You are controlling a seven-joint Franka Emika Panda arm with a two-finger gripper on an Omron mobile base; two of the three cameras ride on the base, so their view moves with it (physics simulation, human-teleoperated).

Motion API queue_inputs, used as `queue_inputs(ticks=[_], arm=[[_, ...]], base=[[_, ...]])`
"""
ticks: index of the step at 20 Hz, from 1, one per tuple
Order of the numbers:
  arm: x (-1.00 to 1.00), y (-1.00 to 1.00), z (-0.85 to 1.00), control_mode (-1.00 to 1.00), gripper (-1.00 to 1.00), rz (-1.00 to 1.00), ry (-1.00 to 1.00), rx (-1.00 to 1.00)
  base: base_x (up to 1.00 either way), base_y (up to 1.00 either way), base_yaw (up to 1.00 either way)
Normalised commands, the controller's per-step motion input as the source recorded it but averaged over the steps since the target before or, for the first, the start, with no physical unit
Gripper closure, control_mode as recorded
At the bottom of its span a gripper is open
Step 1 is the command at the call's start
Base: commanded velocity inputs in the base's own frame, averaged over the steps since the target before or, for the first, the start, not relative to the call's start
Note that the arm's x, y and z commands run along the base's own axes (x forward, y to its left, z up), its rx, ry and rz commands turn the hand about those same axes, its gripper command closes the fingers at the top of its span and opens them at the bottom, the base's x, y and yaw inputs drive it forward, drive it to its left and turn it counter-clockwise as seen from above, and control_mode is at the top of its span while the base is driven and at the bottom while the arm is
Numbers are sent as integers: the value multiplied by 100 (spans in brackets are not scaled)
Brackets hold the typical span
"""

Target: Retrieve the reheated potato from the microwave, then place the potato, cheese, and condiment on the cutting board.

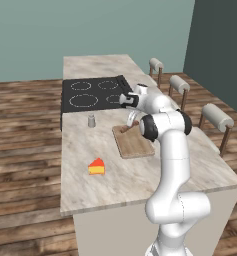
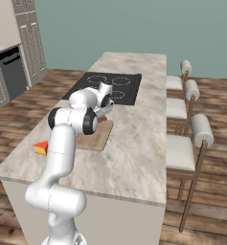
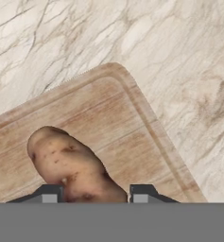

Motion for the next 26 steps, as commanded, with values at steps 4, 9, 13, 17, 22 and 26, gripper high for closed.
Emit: queue_inputs(ticks=[4, 9, 13, 17, 22, 26], arm=[[-25, 10, -47, -100, -100, 0, -9, 0], [-15, 5, -46, -100, -100, 0, -9, 1], [-11, 4, -44, -100, -100, 0, -8, 3], [-14, 8, -30, -100, -100, 0, -10, 2], [-10, 10, -3, -100, -100, -1, -6, 2], [0, 20, 14, -100, -100, -1, -1, 0]], base=[[0, 0, 0], [0, 0, 0], [0, 0, 0], [0, 0, 0], [0, 0, 0], [0, 0, 0]])
